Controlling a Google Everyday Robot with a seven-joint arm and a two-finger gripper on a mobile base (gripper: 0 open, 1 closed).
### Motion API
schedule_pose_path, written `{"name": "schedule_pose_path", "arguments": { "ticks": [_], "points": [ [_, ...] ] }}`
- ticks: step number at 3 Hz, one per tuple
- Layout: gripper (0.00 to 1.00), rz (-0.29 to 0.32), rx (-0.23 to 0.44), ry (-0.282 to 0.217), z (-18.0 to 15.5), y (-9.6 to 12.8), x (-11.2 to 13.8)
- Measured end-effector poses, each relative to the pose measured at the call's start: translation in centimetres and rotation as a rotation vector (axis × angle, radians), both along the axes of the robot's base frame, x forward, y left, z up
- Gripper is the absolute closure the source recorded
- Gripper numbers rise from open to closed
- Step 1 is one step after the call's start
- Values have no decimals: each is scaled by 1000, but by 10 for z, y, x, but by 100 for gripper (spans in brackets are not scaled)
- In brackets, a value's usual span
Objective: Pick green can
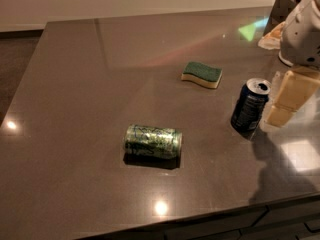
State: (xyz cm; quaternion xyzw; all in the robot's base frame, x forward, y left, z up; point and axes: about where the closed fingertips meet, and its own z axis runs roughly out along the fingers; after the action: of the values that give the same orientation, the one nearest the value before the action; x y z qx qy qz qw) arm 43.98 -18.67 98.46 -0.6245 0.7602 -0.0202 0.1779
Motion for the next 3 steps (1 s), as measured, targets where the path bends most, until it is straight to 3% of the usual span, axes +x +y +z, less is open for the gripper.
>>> {"name": "schedule_pose_path", "arguments": {
  "ticks": [1, 2, 3],
  "points": [
    [0, 53, 24, -4, 3, 31, 0],
    [0, 162, -4, 9, -16, 93, -7],
    [0, 238, -59, 56, -51, 135, -16]
  ]
}}
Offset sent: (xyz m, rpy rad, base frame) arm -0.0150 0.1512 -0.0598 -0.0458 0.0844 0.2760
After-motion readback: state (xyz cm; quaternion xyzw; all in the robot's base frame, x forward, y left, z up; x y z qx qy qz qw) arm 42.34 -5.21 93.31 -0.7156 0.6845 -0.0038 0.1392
